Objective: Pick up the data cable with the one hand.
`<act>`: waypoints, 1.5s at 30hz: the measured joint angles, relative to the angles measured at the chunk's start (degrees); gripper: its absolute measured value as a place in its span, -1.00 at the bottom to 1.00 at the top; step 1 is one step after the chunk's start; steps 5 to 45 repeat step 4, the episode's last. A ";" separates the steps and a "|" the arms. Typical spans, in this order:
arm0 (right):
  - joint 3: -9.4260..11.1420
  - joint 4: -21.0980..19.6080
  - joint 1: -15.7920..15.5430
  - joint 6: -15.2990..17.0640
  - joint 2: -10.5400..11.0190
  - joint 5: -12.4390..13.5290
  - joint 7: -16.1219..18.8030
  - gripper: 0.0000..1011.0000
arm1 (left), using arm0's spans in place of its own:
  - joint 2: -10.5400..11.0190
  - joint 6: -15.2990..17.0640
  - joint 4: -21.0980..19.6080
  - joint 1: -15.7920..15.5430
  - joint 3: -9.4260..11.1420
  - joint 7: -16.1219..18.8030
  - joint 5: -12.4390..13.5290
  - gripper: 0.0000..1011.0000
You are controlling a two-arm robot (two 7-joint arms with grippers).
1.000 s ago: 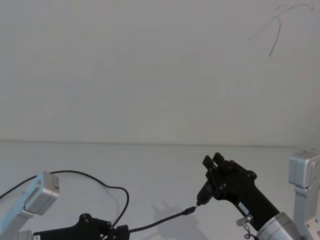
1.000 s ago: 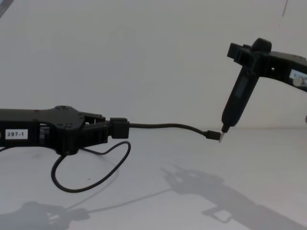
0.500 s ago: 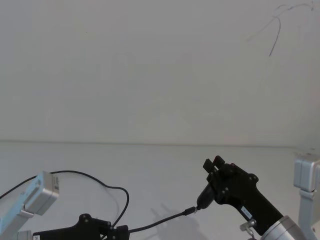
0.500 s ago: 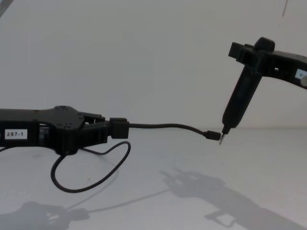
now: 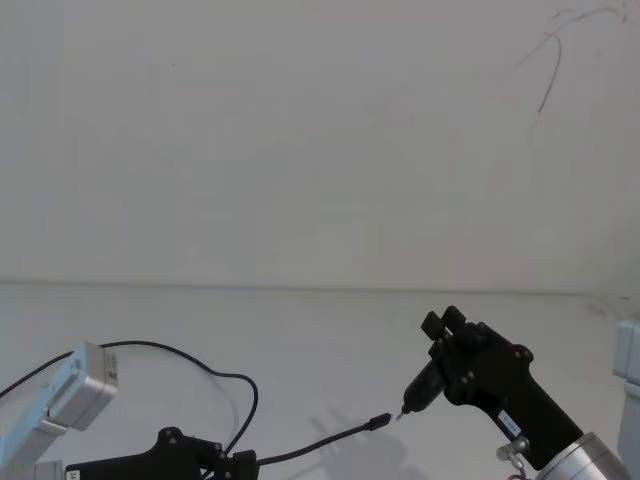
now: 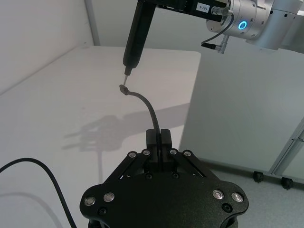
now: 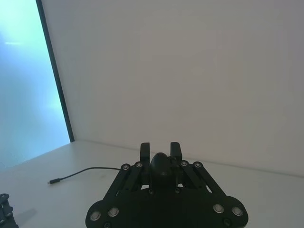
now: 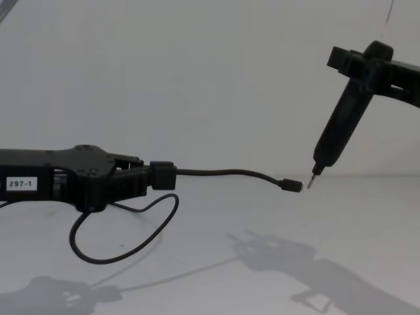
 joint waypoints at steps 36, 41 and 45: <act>0.19 -0.02 -0.16 -0.36 0.12 0.32 0.07 -0.50 | 0.00 0.00 0.00 0.00 0.00 0.00 0.00 -0.91; 0.19 -0.02 -0.16 -0.36 0.12 0.32 0.07 -0.50 | 0.00 0.00 0.00 0.00 0.00 0.00 0.00 -0.91; 0.19 -0.02 -0.16 -0.36 0.12 0.32 0.07 -0.50 | 0.00 0.00 0.00 0.00 0.00 0.00 0.00 -0.91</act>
